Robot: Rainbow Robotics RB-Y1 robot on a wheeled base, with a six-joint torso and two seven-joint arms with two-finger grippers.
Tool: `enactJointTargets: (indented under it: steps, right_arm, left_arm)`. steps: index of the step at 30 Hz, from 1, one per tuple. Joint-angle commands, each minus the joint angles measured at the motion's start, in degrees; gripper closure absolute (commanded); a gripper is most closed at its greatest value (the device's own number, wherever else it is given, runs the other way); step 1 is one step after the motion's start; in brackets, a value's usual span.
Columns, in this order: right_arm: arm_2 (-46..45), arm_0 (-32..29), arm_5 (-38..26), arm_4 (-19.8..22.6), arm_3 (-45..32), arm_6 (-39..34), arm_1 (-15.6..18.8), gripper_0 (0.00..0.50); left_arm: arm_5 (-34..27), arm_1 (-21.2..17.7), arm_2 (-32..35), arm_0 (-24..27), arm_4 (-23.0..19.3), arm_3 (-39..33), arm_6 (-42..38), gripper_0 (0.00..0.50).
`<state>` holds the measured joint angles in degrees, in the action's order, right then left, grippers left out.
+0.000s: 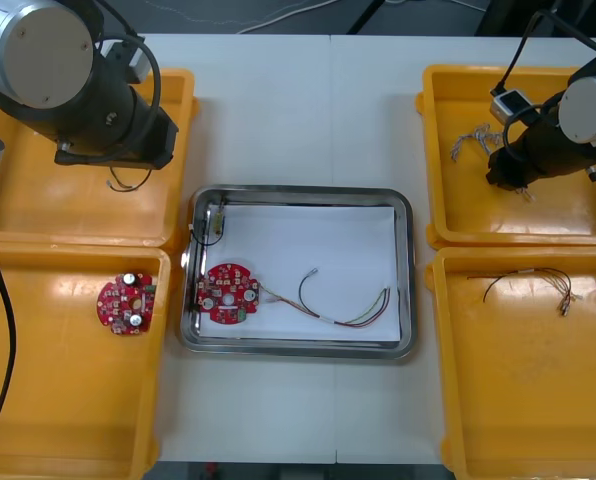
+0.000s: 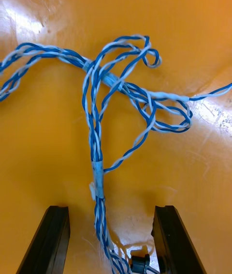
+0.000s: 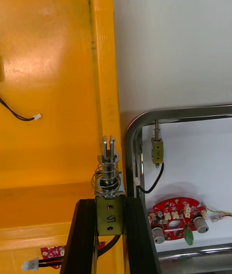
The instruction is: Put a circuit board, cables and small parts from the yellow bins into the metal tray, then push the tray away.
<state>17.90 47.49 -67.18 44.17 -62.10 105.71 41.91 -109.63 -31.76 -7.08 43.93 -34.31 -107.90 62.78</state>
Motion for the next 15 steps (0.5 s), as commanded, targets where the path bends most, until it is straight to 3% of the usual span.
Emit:
enactJointTargets:
  steps: [1, 15]
  right_arm:
    - [0.91, 3.23, 0.39, -0.31, 0.05, 0.02, -1.05, 0.0]
    - [0.91, 3.23, 0.39, -0.22, 0.05, -0.24, -2.1, 0.0]
  left_arm:
    - [-0.37, -1.82, 1.11, -0.68, 0.39, -2.05, -0.38, 0.5]
    - [-0.37, -1.82, 1.11, -0.68, 0.3, -2.14, -0.38, 0.5]
